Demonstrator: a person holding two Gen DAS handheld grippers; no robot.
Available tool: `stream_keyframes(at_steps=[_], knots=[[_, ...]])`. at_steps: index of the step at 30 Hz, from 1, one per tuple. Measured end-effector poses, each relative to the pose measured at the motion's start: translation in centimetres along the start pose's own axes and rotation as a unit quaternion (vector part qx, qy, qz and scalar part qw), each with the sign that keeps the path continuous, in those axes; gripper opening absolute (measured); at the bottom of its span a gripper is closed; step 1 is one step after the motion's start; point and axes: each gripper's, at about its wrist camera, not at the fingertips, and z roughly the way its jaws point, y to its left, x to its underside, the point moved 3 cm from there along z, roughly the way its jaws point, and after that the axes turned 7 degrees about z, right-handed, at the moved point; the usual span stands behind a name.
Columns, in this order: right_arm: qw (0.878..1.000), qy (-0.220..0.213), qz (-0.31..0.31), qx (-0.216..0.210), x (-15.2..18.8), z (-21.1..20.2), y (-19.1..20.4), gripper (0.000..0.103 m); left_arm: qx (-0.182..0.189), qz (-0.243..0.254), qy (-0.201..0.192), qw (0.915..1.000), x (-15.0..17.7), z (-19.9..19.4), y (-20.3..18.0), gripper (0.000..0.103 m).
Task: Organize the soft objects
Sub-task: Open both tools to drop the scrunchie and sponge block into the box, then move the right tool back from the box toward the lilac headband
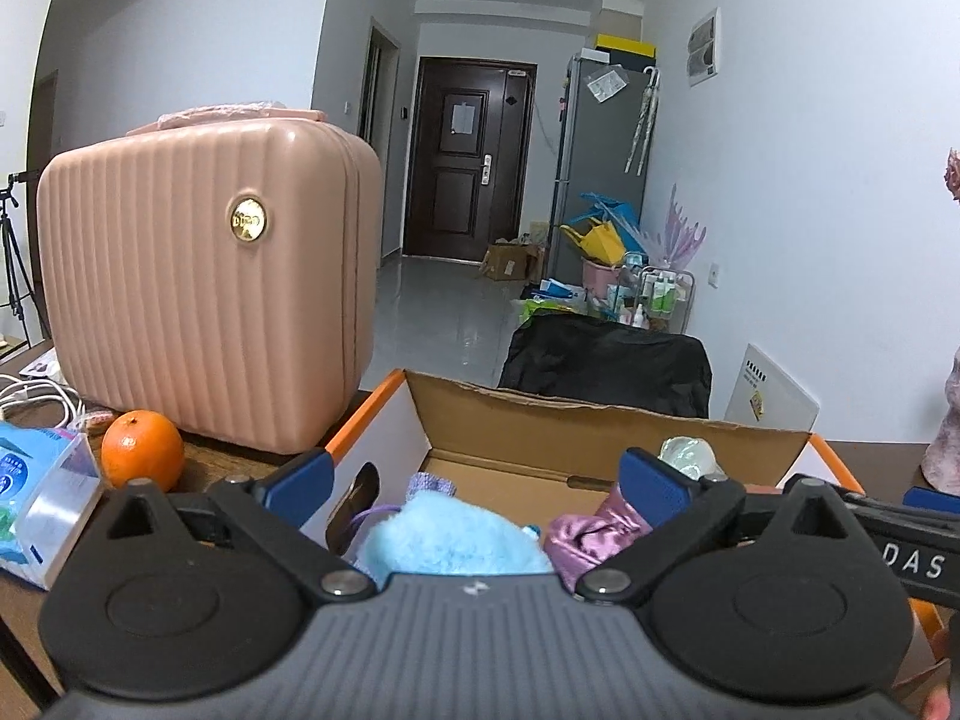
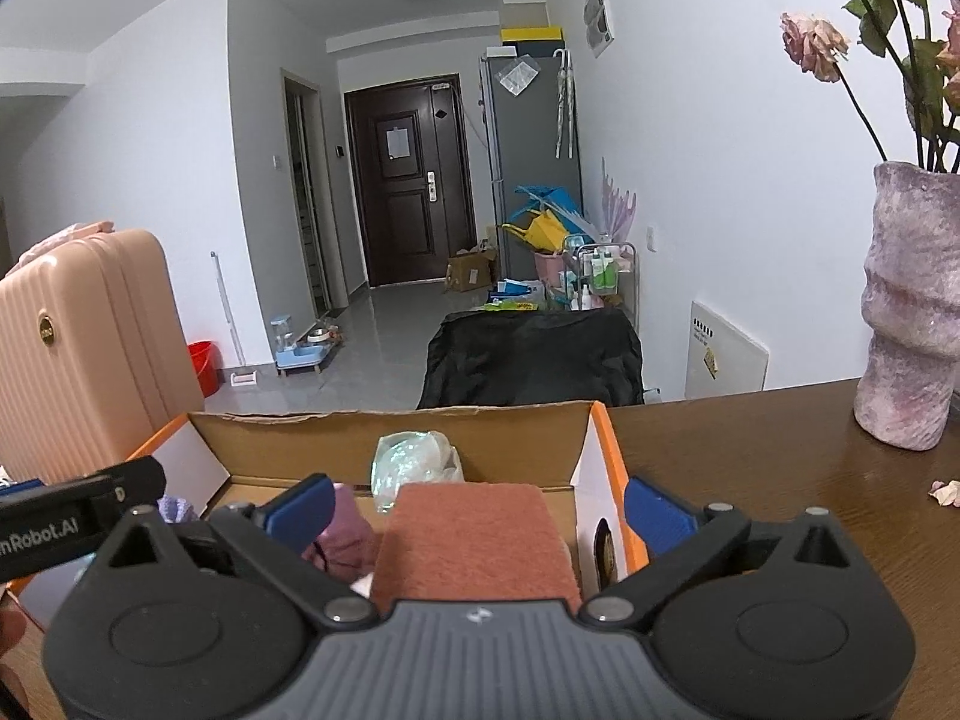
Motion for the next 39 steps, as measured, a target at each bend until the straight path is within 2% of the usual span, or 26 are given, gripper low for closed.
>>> stream_keyframes(at_steps=[16,39], knots=[[0.999,-0.039,0.001,0.004,-0.3,-3.1,-0.4,0.103,-0.011,-0.008,0.006,0.9999,1.0,-1.0,1.4,0.103],[0.998,-0.049,-0.042,-0.018,2.4,-9.7,-0.5,0.103,-0.004,0.012,0.007,0.9999,3.5,-5.8,2.8,0.103]])
